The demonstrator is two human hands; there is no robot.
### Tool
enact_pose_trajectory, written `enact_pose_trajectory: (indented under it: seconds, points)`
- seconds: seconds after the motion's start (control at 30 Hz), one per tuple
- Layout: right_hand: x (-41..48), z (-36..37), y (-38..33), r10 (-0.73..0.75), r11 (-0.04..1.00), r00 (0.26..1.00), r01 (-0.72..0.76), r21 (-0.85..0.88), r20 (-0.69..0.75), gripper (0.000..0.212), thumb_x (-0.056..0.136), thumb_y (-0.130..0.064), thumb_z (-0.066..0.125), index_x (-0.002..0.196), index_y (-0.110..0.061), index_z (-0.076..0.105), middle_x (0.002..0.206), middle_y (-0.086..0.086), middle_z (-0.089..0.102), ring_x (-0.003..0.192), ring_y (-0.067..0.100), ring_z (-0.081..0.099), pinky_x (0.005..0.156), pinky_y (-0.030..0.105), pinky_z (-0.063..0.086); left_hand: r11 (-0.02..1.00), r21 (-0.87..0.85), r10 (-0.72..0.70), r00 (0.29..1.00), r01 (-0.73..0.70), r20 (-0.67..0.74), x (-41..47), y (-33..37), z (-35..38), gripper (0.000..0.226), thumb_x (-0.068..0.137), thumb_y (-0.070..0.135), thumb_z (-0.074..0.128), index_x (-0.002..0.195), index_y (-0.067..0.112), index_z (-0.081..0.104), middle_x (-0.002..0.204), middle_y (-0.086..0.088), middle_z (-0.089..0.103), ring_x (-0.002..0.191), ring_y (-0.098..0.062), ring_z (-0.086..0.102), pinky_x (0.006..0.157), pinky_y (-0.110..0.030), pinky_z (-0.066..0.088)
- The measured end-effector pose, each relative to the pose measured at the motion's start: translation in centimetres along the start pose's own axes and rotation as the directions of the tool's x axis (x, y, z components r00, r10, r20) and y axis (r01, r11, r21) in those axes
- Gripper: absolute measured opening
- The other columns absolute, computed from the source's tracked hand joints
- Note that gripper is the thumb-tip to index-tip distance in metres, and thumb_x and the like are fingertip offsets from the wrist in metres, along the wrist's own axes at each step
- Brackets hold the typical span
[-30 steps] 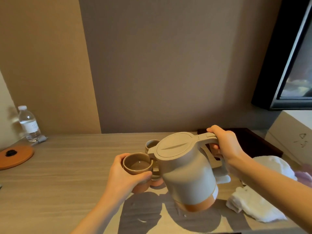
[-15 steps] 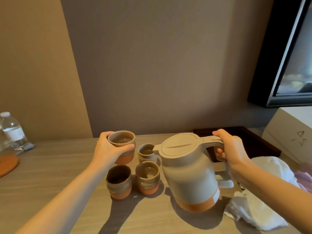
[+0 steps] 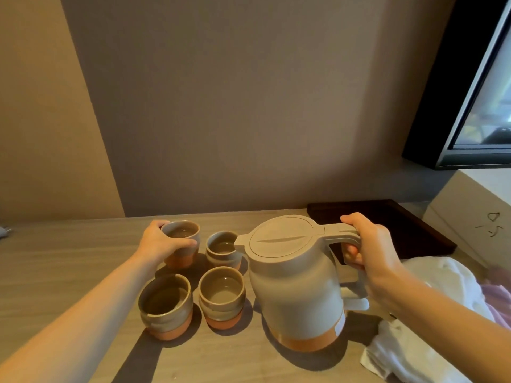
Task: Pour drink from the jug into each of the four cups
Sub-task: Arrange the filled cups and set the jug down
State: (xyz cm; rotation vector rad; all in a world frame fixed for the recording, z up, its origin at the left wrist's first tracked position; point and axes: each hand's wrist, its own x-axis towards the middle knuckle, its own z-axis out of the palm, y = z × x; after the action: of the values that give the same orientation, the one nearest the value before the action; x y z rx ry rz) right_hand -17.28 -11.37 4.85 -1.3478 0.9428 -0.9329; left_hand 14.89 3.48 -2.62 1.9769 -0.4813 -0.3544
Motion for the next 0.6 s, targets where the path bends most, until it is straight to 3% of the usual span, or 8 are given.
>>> enact_pose_trajectory:
  seconds: [0.1, 0.23, 0.43, 0.6]
  points:
    - [0.5, 0.0, 0.4, 0.021, 1.0, 0.999, -0.022, 0.022, 0.025, 0.035, 0.088, -0.032, 0.055, 0.069, -0.004, 0.062, 0.054, 0.011, 0.047, 0.055, 0.018, 0.044, 0.063, 0.03, 0.04, 0.994, 0.095, -0.048, 0.998, 0.045, 0.033, 1.3, -0.8, 0.5, 0.081, 0.063, 0.021, 0.09, 0.128, 0.018, 0.043, 0.125, -0.011, 0.051, 0.114, -0.03, 0.048, 0.088, -0.041, 0.048]
    - [0.7, 0.1, 1.0, 0.018, 1.0, 0.999, -0.018, 0.011, 0.035, 0.034, 0.089, -0.031, 0.054, 0.077, -0.001, 0.064, 0.074, 0.018, 0.055, 0.071, 0.027, 0.048, 0.065, 0.031, 0.041, 0.984, 0.169, -0.065, 0.997, 0.057, 0.041, 1.9, -1.5, 0.7, 0.08, 0.064, 0.02, 0.09, 0.129, 0.016, 0.043, 0.125, -0.013, 0.051, 0.117, -0.033, 0.05, 0.086, -0.04, 0.049]
    - [0.6, 0.6, 1.0, 0.007, 1.0, 0.999, -0.008, 0.014, 0.037, 0.032, 0.09, -0.031, 0.054, 0.076, -0.004, 0.063, 0.066, 0.016, 0.053, 0.064, 0.021, 0.048, 0.064, 0.029, 0.041, 0.98, 0.191, -0.067, 0.997, 0.06, 0.031, 1.4, -2.3, 0.4, 0.086, 0.063, 0.019, 0.09, 0.134, 0.015, 0.041, 0.128, -0.014, 0.052, 0.118, -0.033, 0.05, 0.084, -0.038, 0.048]
    - [0.1, 0.9, 0.2, 0.0, 0.999, 0.999, -0.002, 0.045, 0.035, 0.034, 0.09, -0.03, 0.054, 0.067, -0.006, 0.061, 0.047, 0.004, 0.048, 0.05, 0.014, 0.042, 0.06, 0.028, 0.039, 0.971, 0.234, -0.077, 0.994, 0.055, 0.084, 0.5, -2.1, -0.1, 0.096, 0.068, 0.019, 0.087, 0.145, 0.015, 0.031, 0.143, -0.015, 0.044, 0.13, -0.035, 0.044, 0.096, -0.044, 0.045]
